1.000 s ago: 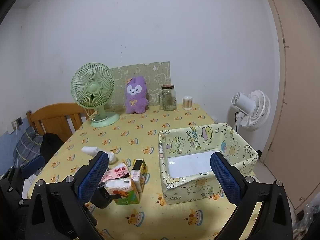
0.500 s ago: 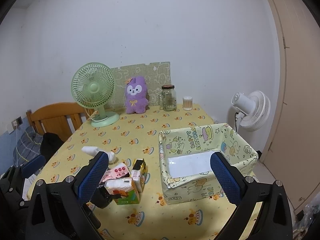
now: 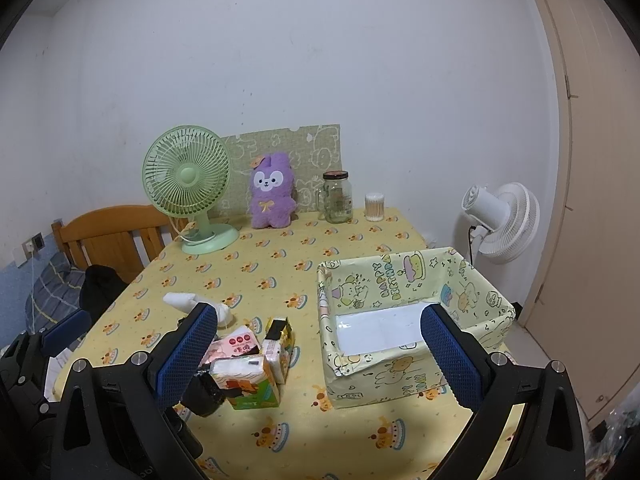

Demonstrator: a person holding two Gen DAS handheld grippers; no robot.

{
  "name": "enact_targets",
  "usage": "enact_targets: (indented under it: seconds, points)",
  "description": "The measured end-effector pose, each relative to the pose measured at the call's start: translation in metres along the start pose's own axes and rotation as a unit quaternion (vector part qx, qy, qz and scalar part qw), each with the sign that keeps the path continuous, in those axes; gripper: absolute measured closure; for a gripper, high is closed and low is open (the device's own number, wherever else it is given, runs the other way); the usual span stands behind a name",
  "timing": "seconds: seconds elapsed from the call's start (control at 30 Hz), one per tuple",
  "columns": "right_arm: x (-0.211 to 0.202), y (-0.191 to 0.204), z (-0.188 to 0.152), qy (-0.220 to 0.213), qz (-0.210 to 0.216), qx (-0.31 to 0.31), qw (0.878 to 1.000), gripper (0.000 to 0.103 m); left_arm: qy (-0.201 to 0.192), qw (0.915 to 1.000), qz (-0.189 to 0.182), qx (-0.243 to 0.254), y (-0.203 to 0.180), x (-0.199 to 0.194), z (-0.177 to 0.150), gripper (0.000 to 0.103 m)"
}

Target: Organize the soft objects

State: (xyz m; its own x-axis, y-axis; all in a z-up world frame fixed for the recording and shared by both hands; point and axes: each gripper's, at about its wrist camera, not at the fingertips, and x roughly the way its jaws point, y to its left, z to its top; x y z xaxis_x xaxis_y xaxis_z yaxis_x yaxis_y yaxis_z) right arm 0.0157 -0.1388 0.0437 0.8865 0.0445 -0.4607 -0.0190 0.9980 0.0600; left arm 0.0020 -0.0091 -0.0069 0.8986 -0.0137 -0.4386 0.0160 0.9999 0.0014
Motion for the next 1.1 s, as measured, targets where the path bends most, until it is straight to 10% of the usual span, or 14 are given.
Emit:
enact_targets:
  seconds: [1.1]
  points:
    - [0.0011, 0.0066, -0.0002, 0.002, 0.005, 0.002, 1.000, 0.000, -0.008, 1.0000, 0.001, 0.002, 0.0032, -0.0015, 0.0017, 0.003]
